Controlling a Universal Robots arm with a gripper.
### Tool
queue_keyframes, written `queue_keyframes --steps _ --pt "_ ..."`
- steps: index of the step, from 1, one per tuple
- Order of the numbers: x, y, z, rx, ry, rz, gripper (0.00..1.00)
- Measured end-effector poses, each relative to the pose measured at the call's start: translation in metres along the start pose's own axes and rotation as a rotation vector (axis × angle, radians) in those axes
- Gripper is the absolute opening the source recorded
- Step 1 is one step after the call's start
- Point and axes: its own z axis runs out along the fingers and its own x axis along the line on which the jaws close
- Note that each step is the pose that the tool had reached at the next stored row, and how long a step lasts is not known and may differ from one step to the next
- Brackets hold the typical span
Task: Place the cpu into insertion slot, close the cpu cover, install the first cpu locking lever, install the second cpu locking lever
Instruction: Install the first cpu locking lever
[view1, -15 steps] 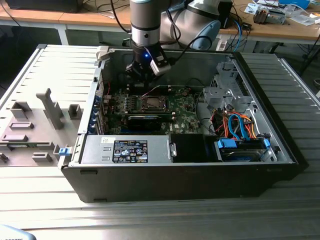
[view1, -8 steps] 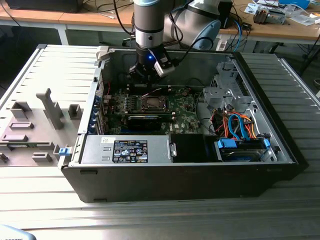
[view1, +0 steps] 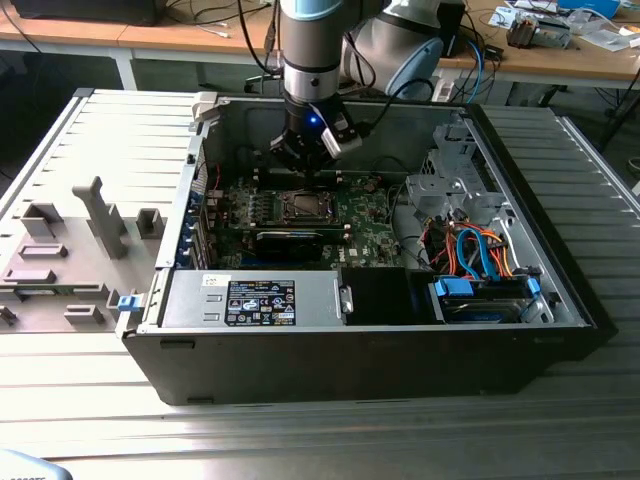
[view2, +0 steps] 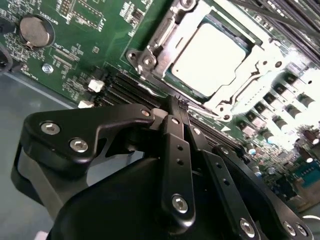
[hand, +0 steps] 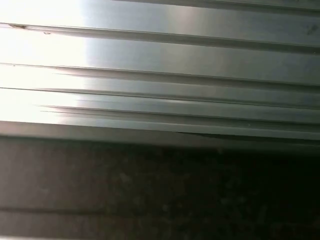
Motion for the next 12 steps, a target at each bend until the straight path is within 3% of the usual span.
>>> queue_keyframes --steps 6,12 --pt "-0.0079 -0.0007 0.0047 0.0003 0.0008 -0.003 0.11" --pt "-0.0115 -0.0015 0.0058 -0.0003 0.0003 -0.005 0.11"
